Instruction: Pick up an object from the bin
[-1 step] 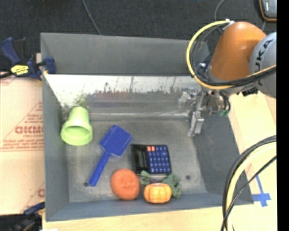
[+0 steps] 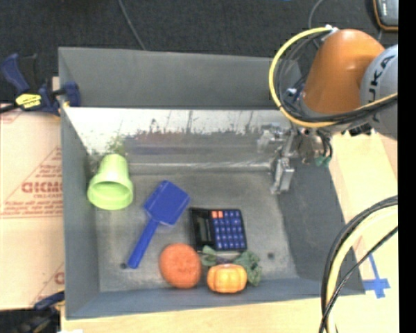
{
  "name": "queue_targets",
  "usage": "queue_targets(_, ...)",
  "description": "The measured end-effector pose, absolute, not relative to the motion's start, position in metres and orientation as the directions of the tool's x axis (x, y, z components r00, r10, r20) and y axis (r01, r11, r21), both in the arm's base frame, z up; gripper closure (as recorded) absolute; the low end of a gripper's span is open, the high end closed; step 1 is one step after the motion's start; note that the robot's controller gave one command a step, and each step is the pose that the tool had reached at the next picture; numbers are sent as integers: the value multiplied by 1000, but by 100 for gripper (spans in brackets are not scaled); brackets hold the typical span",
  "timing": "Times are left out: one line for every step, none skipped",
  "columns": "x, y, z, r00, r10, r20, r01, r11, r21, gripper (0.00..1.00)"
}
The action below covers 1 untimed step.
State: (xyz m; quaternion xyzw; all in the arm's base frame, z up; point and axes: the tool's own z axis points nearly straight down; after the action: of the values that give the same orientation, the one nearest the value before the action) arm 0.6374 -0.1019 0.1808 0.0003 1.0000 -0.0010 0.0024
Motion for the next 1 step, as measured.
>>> queue_targets(594,-25,68,-987,-161,-1,-161,987,-1,0)
